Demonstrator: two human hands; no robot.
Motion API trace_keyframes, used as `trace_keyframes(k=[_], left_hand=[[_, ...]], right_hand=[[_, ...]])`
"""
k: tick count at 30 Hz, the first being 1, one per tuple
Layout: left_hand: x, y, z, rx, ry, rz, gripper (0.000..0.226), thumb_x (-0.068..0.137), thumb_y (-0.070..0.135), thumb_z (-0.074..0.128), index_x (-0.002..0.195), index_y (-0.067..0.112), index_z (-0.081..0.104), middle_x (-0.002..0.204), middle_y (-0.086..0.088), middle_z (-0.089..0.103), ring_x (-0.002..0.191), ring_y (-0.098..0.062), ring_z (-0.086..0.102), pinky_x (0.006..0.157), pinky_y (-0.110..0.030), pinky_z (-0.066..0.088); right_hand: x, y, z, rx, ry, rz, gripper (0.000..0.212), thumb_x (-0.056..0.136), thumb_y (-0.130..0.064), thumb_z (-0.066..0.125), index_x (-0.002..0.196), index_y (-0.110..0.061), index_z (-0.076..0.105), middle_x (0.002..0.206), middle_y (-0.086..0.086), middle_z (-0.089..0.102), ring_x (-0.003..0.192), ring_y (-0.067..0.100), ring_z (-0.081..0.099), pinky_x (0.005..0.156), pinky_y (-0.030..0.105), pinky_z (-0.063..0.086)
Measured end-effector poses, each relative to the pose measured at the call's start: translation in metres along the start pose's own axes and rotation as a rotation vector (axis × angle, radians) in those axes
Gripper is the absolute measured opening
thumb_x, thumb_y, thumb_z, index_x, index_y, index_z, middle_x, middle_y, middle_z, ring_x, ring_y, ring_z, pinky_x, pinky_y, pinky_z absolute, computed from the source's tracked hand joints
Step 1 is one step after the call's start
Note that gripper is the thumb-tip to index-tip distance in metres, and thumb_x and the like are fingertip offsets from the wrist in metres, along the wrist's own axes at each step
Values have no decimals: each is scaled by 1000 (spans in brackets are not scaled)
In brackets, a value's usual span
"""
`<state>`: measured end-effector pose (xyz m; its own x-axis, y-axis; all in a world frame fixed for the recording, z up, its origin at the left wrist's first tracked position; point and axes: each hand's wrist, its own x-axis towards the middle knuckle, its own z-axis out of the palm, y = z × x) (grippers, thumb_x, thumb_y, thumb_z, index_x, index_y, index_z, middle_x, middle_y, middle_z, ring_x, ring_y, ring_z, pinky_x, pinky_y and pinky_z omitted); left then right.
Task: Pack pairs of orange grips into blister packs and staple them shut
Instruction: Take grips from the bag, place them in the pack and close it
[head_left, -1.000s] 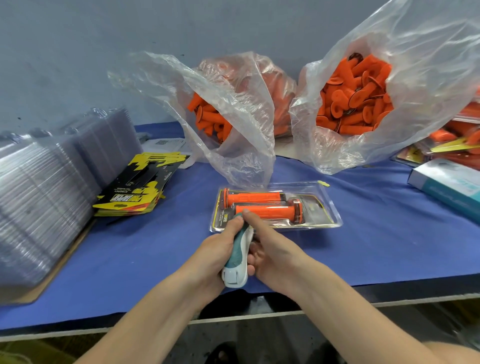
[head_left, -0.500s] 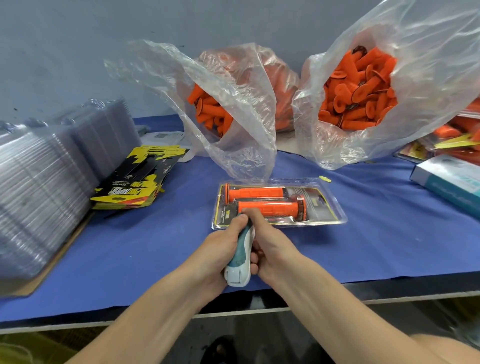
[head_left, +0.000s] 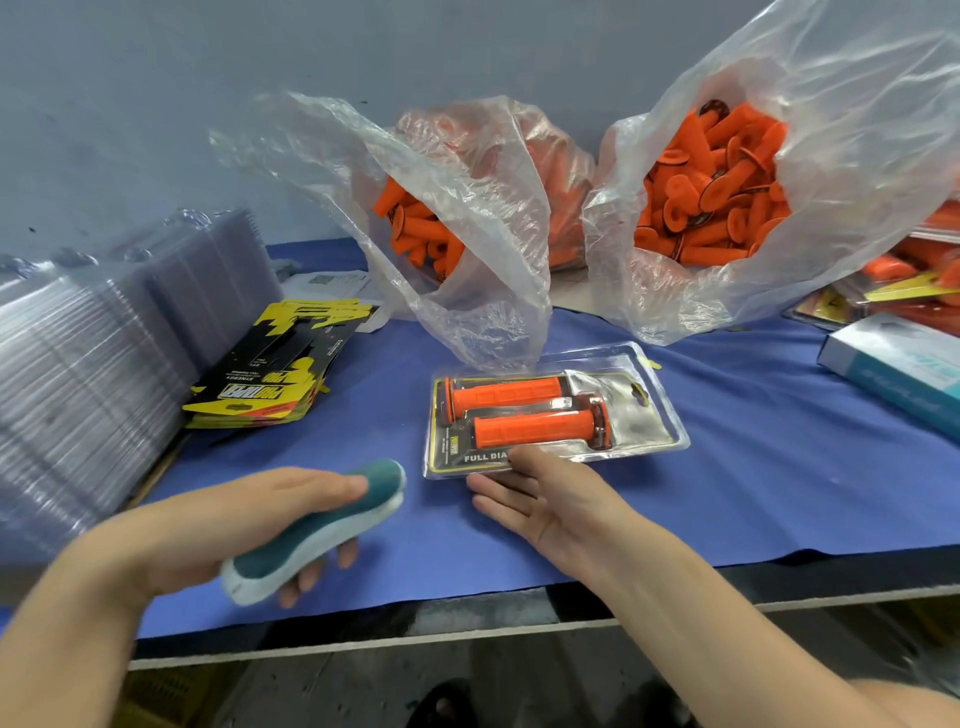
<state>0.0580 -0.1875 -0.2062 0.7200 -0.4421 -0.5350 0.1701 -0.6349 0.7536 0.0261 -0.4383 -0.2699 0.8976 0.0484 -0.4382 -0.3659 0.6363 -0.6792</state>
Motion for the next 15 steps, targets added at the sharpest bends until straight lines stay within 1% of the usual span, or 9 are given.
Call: trace_keyframes(k=[1,3,5,6,8,10,11,14,15], left_hand=[[2,-4,-6,-5,110,-17,62,67,77,65,81,17,71,69,-9,69,54,-25,60,51,-30,51],[22,-16,-13,39,404,-28,62,72,74,65,92,15,64,68,-6,70,52,-24,63,50,-32,52],[43,-24,-12,211,661,-32,58,78,72,59,100,19,54,69,-3,69,57,-21,66,53,-32,51],[49,-26,-10,309,746,-44,56,78,72,57,102,22,50,74,-1,67,63,-18,65,52,-29,47],[57,-26,-7,362,805,-42,53,78,70,58,105,27,46,84,3,64,73,-13,62,51,-27,40],[63,-23,-4,323,805,-7,50,80,68,58,103,26,47,84,1,65,78,-16,62,54,-29,38],[65,-21,-2,300,815,12,48,80,67,59,101,25,47,84,0,66,79,-18,63,55,-30,38],[69,-13,1,253,867,54,47,83,64,60,102,23,47,86,0,65,77,-13,58,55,-29,37],[69,-11,2,247,877,62,47,83,62,61,103,21,47,87,0,65,78,-14,58,55,-28,37]], right_hand=[[0,0,-1,2,4,-2,11,99,-6,51,101,-2,61,95,20,72,85,28,74,70,36,62],[0,-1,-2,2,13,-11,9,97,-4,55,101,-1,62,94,20,72,80,26,75,67,34,62],[0,-1,-2,-10,17,-18,7,95,-2,58,99,0,64,92,19,72,76,25,74,65,33,62],[-1,-1,-2,-24,14,-18,7,94,-1,59,98,-1,65,89,18,72,74,24,74,65,32,62],[-2,0,-2,-75,3,-14,5,92,0,61,95,-1,65,85,17,70,71,23,73,64,31,61],[-4,0,-4,-157,-14,-7,5,91,0,62,94,-1,65,83,15,68,72,23,72,66,31,61],[-5,-1,-5,-208,-26,-2,5,90,0,61,94,-2,64,82,14,67,71,22,71,66,30,60],[-12,-6,-9,-380,-92,38,10,90,-5,59,93,-4,68,82,12,66,66,18,69,64,28,58],[-15,-8,-12,-438,-126,57,11,90,-7,59,91,-6,70,80,10,67,64,17,67,63,28,57]])
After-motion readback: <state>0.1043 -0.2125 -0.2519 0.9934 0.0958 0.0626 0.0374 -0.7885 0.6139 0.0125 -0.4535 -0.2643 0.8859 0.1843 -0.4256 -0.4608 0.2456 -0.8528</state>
